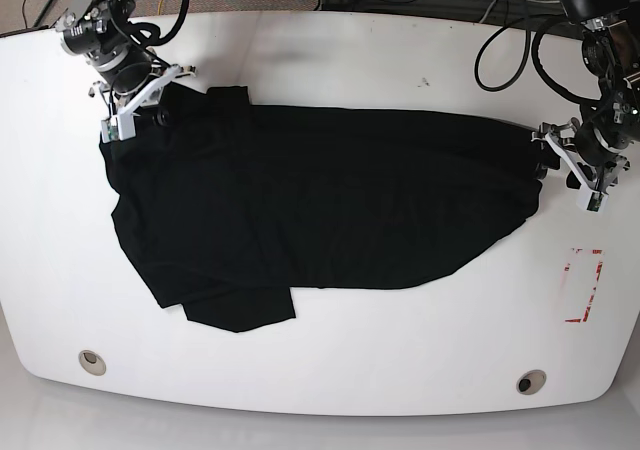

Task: Layout the t-shirt on the table in an organized manner, then fold the t-shirt properly
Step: 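Regrasp the shirt edge with both grippers and pull it outward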

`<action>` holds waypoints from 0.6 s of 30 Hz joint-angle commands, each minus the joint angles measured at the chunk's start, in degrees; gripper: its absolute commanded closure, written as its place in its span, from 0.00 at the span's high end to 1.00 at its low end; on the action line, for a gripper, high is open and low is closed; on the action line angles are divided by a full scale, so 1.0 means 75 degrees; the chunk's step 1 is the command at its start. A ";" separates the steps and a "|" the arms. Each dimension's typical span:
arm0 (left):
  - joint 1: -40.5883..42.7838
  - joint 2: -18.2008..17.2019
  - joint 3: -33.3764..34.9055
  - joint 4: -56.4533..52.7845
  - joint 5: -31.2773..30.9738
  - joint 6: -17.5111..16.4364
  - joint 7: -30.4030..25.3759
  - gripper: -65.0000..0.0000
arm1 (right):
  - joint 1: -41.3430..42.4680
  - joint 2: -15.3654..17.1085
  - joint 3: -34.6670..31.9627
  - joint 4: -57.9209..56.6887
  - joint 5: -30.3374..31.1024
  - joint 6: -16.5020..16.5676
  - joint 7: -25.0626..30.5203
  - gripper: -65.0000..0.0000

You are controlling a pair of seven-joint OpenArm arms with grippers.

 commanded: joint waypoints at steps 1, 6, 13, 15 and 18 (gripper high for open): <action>0.0011 -0.0146 -0.0047 0.0149 -0.0089 -0.0026 -0.0158 0.64 | 0.0381 0.0144 0.0001 0.0059 0.0192 0.0045 0.0203 0.02; 0.0047 -0.0146 -0.0047 0.0160 -0.0089 -0.0026 -0.0158 0.64 | 0.0944 0.0402 0.0001 -0.0351 0.0192 0.0045 0.0203 0.02; 0.0140 -0.0158 -0.0047 0.0160 -0.0089 -0.0026 -0.0158 0.64 | 0.1694 0.0906 0.0001 -0.1476 0.0192 0.0045 0.0203 0.02; 0.0152 -0.0158 -0.0047 0.0160 -0.0089 -0.0026 -0.0158 0.64 | 0.1870 0.1059 0.0001 -0.1793 0.0192 0.0045 0.0203 0.02; 0.0152 -0.0158 -0.0047 0.0160 -0.0089 -0.0026 -0.0158 0.64 | 0.2093 0.1235 -0.0011 -0.2179 0.0192 0.0045 0.0215 0.02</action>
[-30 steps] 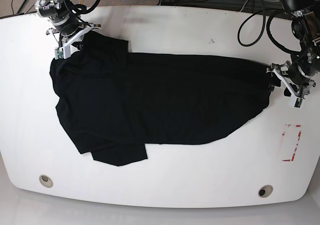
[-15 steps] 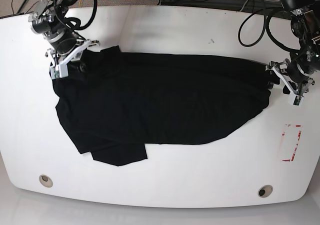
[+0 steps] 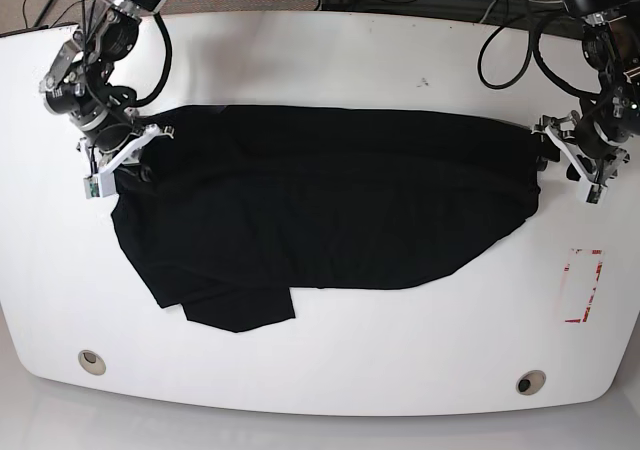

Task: Layout the t-shirt on the table in an organized manner, then fold the t-shirt properly
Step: 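Regrasp the shirt edge with both grippers and pull it outward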

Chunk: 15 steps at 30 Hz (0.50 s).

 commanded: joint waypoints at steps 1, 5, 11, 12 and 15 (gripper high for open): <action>-0.0081 -0.0120 -0.0047 0.0149 -0.0094 -0.0026 -0.0138 0.64 | 0.0333 0.0305 0.0015 -0.0298 0.0154 0.0019 0.0224 0.02; -0.0069 -0.0108 -0.0047 0.0149 -0.0094 -0.0026 -0.0138 0.64 | 0.0696 0.0528 0.0015 -0.0708 0.0154 0.0019 0.0224 0.02; -0.0069 -0.0084 -0.0035 0.0149 -0.0094 -0.0026 -0.0138 0.64 | 0.1107 0.0821 0.0003 -0.1048 0.0154 0.0019 0.0224 0.15; -0.0069 -0.0084 -0.0035 0.0149 -0.0094 -0.0026 -0.0138 0.64 | 0.1142 0.0868 0.0003 -0.1060 0.0154 0.0019 0.0224 0.20; -0.0069 -0.0084 -0.0035 0.0149 -0.0094 -0.0026 -0.0149 0.64 | 0.1154 0.1009 0.0003 -0.1048 0.0154 0.0019 0.0224 0.42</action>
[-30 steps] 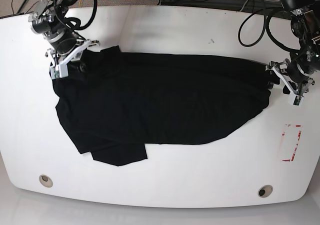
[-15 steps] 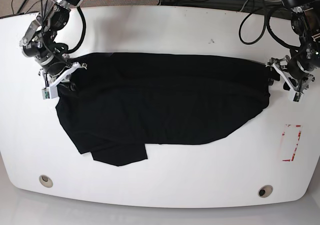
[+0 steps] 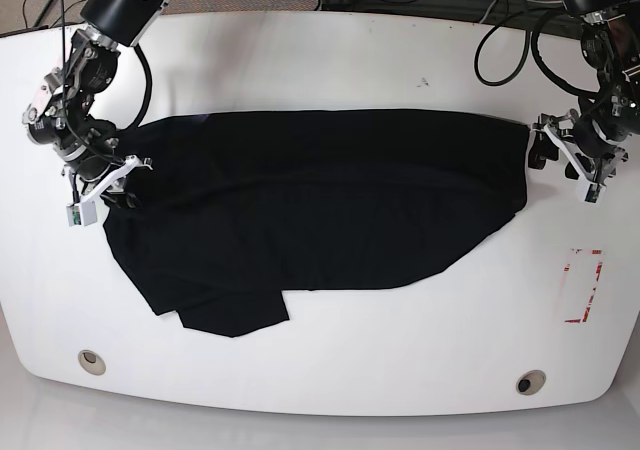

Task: Layout the t-shirt on the table in an organized manner, then fold the t-shirt properly
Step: 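Regrasp the shirt edge with both grippers and pull it outward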

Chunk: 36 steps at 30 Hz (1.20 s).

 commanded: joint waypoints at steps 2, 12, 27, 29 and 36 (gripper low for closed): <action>-0.0087 -0.0125 -0.0026 0.0152 -0.0089 -0.0023 -0.0170 0.64 | 0.0087 0.0333 0.0033 0.0144 0.0166 0.0016 0.0194 0.58; -0.0099 -0.0067 -0.0026 0.0163 -0.0112 -0.0023 -0.0170 0.64 | -0.0699 0.0884 0.0126 0.0578 0.0166 0.0016 0.0194 0.99; 0.0183 0.0777 0.0020 0.0878 -0.0100 -0.0023 -0.0170 0.64 | -0.1578 0.0778 0.0326 0.0566 -0.1253 0.0016 0.1285 0.89; 0.0183 0.0871 0.0103 0.0913 -0.0100 -0.0023 -0.0170 0.64 | -0.1554 0.0743 0.0326 0.0484 -0.1522 0.0016 0.1402 0.89; 0.0300 0.0977 0.0337 0.0913 -0.0100 -0.0023 -0.0170 0.64 | -0.1238 0.0755 0.0302 -0.0512 -0.1780 0.0016 0.2035 0.88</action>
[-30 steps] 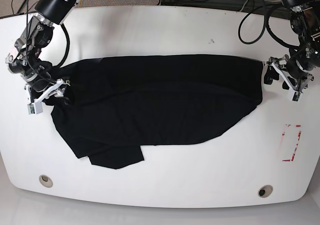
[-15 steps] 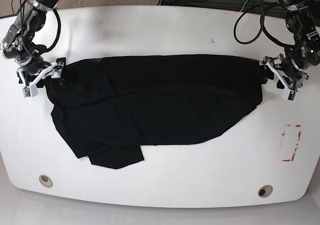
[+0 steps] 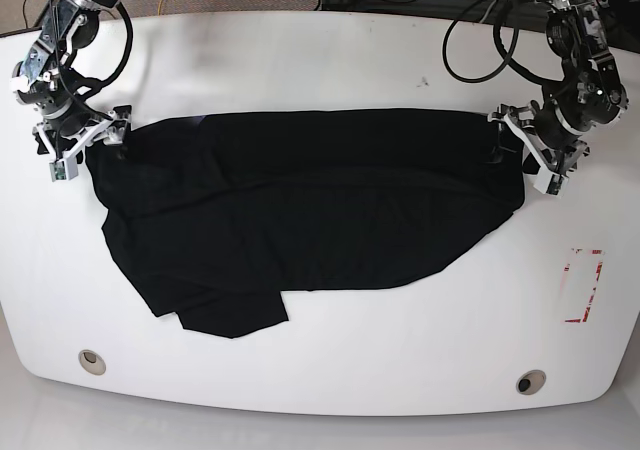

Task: Layout the t-shirt on the table in an organized manner, then fold the t-shirt properly
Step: 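Regrasp the shirt edge with both grippers and pull it outward, then pull the held shirt edge toward the robot base with both grippers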

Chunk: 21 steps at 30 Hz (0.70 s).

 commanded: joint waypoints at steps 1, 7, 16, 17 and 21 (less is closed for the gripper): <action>0.0029 -0.0110 -0.0051 0.0159 -0.0095 -0.0026 -0.0164 0.64 | 0.0222 0.0193 0.0049 -0.0394 0.0009 -0.0016 0.0307 0.88; 0.0088 -0.0110 -0.0039 0.0159 -0.0095 -0.0026 -0.0164 0.64 | 0.0445 0.0427 0.0037 -0.1378 0.0033 -0.0016 0.0834 0.88; 0.0111 -0.0110 -0.0039 0.0088 -0.0071 -0.0003 -0.0363 0.64 | 0.0457 0.0462 0.0025 -0.2128 0.0021 -0.0016 0.1409 0.88; 0.0111 -0.0110 -0.0039 0.0088 -0.0071 -0.0003 -0.0410 0.64 | 0.0457 0.0451 0.0025 -0.2152 0.0021 -0.0016 0.1420 0.88; 0.0111 -0.0110 -0.0027 -0.0146 -0.0071 0.0009 -0.0598 0.64 | 0.0445 0.0404 0.0025 -0.2152 0.0021 -0.0016 0.1420 0.87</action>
